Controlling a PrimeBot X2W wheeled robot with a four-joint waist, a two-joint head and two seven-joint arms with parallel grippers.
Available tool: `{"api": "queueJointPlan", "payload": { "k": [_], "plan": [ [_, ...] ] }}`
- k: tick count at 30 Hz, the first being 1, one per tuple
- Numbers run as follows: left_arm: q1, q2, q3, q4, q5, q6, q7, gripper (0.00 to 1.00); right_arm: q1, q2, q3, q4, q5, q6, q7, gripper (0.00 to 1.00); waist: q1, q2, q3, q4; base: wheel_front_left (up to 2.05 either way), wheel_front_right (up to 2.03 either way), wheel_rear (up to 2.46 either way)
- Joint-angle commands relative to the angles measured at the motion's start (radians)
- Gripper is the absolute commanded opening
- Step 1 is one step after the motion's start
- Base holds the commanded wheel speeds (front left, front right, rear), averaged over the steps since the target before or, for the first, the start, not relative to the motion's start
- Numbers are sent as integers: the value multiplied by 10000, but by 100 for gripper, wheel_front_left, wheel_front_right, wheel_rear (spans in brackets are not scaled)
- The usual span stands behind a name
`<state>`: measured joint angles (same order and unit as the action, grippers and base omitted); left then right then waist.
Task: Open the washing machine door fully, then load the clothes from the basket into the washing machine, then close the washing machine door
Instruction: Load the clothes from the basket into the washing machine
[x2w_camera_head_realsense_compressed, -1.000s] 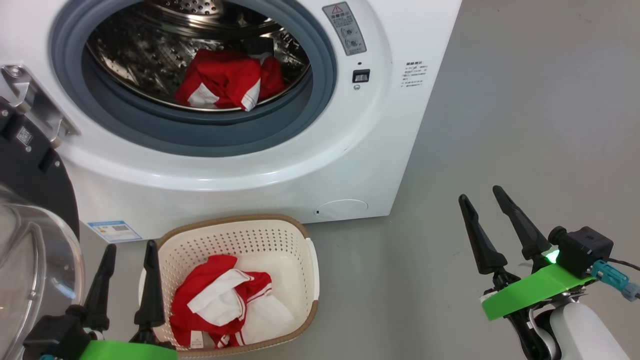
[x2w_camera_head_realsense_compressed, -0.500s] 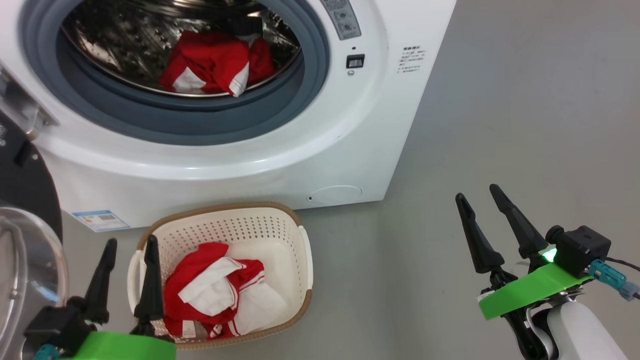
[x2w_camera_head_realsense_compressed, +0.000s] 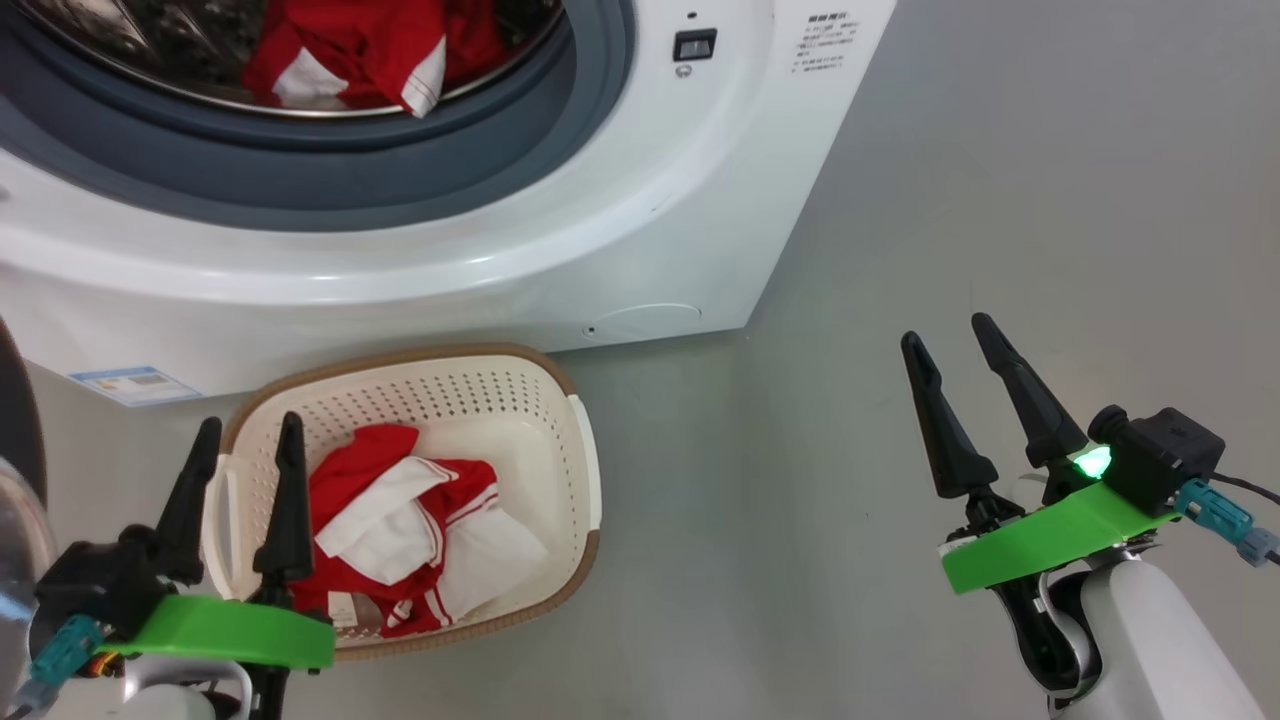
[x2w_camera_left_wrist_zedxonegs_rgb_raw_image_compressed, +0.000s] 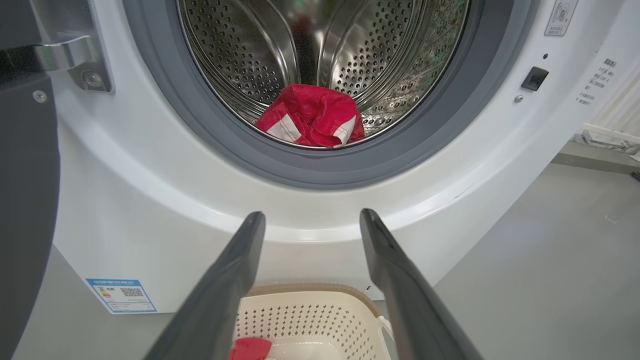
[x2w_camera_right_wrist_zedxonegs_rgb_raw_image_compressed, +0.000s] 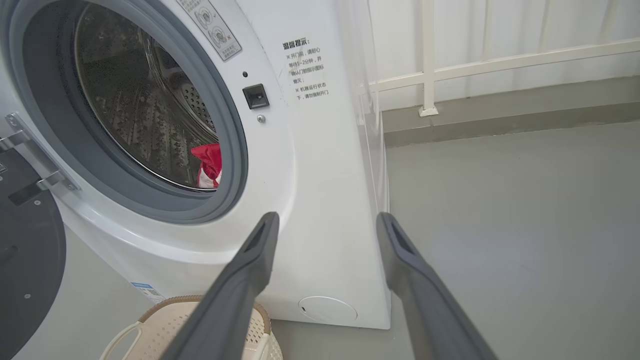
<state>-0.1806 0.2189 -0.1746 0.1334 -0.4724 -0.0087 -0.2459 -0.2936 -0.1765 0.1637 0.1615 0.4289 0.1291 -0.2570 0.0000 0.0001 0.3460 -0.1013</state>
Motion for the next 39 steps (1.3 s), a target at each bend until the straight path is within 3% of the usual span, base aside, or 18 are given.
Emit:
{"api": "queueJointPlan", "payload": {
  "k": [1,13,27,39],
  "plan": [
    [-307,284,296,-116,-14,-88,27,100,-112,38,178,-257,-120,16,-48,100,0,-1,215,-128,0,0,0],
    [-1487,482,97,1570,-149,-513,203,100,-462,252,188,-360,-232,16,-48,100,0,-1,1075,-309,0,0,0],
    [-3465,584,-408,4794,-446,-1059,308,100,-1017,450,242,-538,-419,16,-48,100,0,-1,2382,-483,0,0,0],
    [-5211,767,-1225,7424,-490,-1206,340,100,-1427,711,241,-653,-512,16,-48,100,0,-1,3507,-795,0,0,0]
  ]
}}
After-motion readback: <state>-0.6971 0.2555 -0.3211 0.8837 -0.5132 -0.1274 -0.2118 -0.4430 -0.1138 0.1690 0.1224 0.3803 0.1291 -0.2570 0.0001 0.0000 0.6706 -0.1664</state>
